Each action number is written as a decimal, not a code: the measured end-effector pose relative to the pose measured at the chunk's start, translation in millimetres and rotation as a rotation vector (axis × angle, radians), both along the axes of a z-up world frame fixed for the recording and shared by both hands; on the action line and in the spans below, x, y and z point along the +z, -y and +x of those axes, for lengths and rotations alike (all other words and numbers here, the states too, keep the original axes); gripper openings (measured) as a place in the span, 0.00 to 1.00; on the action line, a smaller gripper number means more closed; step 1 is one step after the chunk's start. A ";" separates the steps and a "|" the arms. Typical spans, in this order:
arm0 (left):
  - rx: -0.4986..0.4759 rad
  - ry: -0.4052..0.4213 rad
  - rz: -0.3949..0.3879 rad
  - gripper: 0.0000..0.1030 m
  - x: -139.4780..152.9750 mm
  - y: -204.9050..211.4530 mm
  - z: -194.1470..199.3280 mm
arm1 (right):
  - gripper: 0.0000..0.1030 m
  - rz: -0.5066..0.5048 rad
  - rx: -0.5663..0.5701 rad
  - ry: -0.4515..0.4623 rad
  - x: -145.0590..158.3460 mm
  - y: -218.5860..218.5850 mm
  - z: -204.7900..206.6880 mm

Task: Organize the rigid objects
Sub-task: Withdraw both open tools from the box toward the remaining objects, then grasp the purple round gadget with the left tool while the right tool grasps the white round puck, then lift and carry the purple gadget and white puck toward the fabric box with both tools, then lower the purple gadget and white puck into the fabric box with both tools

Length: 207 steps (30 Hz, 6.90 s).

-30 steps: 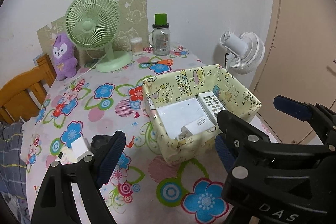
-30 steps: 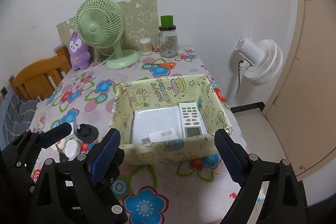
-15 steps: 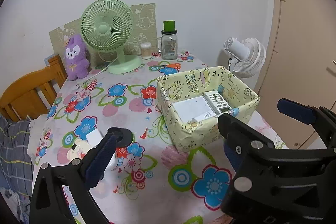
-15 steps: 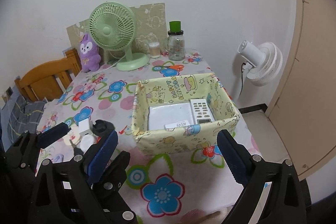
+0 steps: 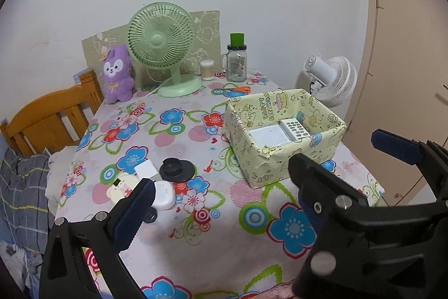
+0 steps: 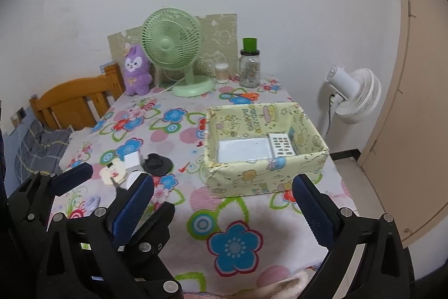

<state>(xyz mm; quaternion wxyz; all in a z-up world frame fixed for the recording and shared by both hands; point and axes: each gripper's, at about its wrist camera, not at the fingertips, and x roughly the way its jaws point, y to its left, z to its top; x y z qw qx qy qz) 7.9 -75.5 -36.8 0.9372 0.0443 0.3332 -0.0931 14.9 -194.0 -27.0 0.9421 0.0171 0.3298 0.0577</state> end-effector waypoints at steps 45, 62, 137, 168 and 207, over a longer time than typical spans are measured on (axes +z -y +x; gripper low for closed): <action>0.222 -0.085 0.017 1.00 -83.5 -111.8 7.4 | 1.00 -0.023 0.206 -0.003 -77.6 -108.3 13.0; 0.284 -0.187 0.040 1.00 -133.0 -154.7 33.0 | 1.00 -0.019 0.172 -0.091 -132.8 -135.4 43.6; 0.145 -0.171 0.022 0.39 -117.6 -134.3 60.0 | 0.54 -0.024 0.146 -0.200 -140.7 -156.5 100.3; 0.157 -0.088 0.013 0.39 -62.0 -89.1 23.4 | 0.54 -0.006 0.128 -0.113 -77.1 -105.0 58.4; 0.125 0.012 -0.002 0.39 2.8 -20.7 46.8 | 0.54 -0.032 0.073 -0.018 -2.4 -27.3 66.7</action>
